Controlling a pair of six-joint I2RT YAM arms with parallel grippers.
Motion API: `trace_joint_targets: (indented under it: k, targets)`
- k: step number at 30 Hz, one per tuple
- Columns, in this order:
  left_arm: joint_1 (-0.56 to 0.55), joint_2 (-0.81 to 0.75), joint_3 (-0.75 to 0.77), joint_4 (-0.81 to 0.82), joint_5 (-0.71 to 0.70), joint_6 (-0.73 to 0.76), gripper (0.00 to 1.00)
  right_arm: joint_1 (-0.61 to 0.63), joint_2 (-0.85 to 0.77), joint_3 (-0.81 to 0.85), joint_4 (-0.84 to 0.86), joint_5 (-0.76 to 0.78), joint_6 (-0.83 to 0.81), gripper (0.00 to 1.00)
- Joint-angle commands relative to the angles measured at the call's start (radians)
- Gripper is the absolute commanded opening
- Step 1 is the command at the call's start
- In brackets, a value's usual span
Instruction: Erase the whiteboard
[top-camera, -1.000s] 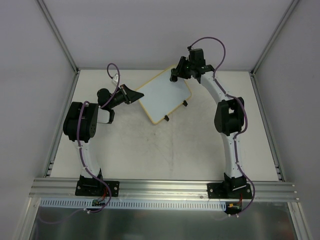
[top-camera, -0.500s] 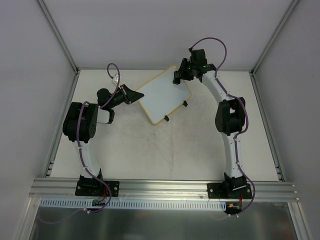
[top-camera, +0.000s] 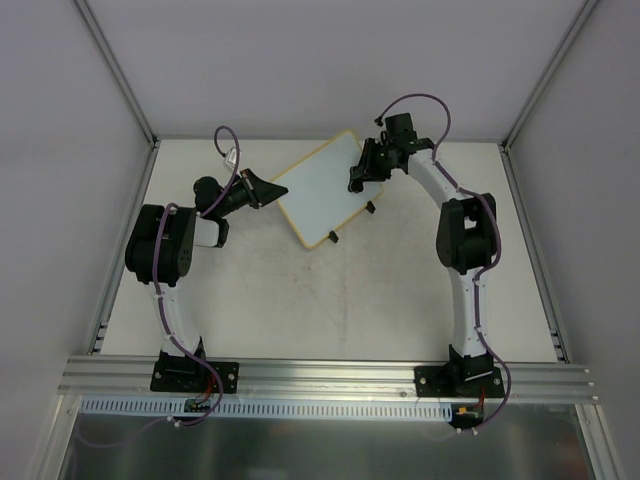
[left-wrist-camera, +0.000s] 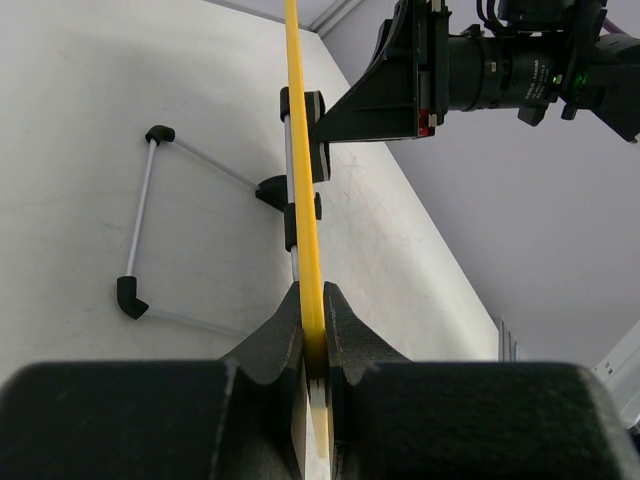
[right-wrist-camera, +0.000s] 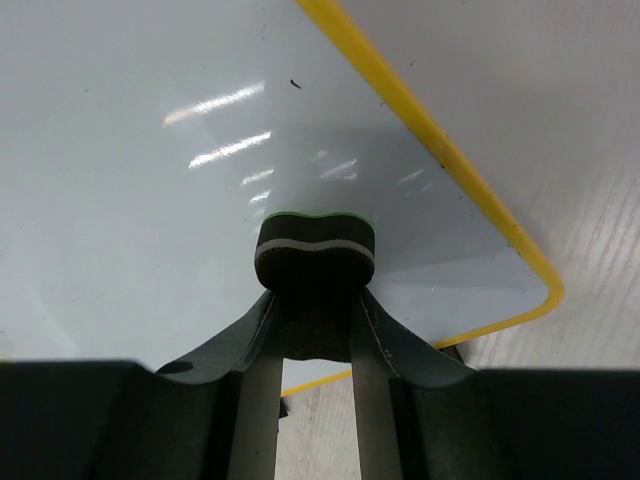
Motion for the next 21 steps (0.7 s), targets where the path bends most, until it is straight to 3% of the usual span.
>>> trace_joint_targets:
  k: [1,6,17,21]
  targets:
    - [-0.05,-0.06,-0.024,0.131,0.224,0.041,0.0,0.01,-0.011,-0.061,-0.07,-0.062,-0.017,0.0]
    - [-0.05,-0.063,-0.026,0.129,0.224,0.043,0.0,0.009,-0.014,-0.043,-0.045,-0.053,-0.01,0.0]
    - [-0.05,-0.065,-0.026,0.123,0.225,0.044,0.0,-0.034,0.072,0.186,-0.047,-0.078,0.043,0.0]
    - [-0.052,-0.063,-0.026,0.122,0.227,0.046,0.0,-0.042,0.081,0.226,-0.05,-0.012,0.056,0.0]
